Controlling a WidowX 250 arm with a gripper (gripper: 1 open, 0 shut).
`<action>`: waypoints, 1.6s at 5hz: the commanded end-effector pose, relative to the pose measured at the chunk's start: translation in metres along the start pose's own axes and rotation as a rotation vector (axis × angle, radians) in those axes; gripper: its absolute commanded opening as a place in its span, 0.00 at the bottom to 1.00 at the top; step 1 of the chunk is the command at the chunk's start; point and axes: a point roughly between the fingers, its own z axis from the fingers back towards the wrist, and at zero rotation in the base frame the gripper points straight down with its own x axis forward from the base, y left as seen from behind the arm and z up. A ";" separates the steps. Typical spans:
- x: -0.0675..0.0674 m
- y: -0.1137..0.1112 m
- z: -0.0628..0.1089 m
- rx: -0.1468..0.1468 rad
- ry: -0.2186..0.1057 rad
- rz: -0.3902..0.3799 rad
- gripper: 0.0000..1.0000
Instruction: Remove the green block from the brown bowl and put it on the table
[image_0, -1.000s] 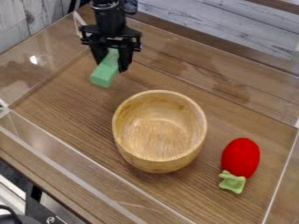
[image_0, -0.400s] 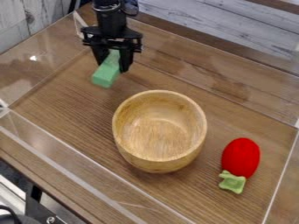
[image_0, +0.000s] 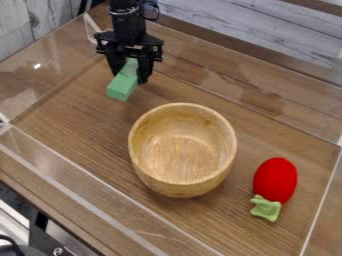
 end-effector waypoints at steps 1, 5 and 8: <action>0.014 0.009 0.020 0.001 -0.053 0.014 1.00; 0.018 0.021 0.047 -0.027 -0.067 0.012 1.00; 0.016 0.023 0.070 -0.051 -0.075 -0.047 1.00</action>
